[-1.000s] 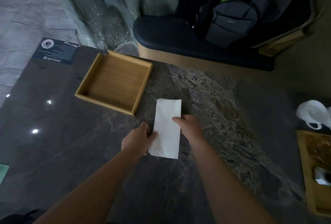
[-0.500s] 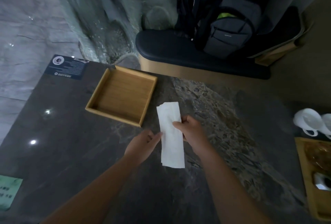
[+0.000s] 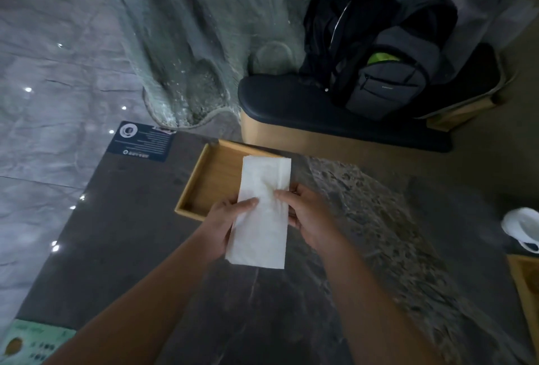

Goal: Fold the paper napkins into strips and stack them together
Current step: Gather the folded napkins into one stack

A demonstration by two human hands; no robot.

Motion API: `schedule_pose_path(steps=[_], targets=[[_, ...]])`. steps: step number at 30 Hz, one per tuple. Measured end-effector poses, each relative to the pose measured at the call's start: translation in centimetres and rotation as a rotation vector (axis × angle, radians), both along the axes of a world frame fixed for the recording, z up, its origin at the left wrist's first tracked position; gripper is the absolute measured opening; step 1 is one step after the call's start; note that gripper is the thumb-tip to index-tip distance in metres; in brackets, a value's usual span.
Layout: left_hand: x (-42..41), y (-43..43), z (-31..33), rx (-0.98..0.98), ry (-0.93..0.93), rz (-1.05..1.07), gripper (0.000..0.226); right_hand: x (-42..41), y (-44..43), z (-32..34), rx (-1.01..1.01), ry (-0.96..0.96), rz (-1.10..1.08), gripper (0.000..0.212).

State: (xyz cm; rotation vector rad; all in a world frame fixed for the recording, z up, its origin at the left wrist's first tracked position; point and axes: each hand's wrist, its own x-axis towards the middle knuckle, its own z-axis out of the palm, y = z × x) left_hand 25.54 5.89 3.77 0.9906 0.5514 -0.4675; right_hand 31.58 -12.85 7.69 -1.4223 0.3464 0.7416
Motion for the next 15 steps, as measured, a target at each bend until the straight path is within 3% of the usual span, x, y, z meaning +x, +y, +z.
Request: schedule_pose_path(steps=[5,10,15], targets=[[2.9,3.4,-0.9,0.207,-0.003,-0.036,0.064,1.7,2.8,-3.4,-0.099,0.008,-0.027,0.016],[6.5,4.8,-1.7,0.433,0.006,-0.114,0.023,4.1,4.6,-6.7,-0.243,0.001,-0.034,0.012],[8.9,5.3,-4.2,0.569,0.034,-0.199,0.027,5.9,4.8,-9.4,-0.552,-0.111,0.056,0.015]])
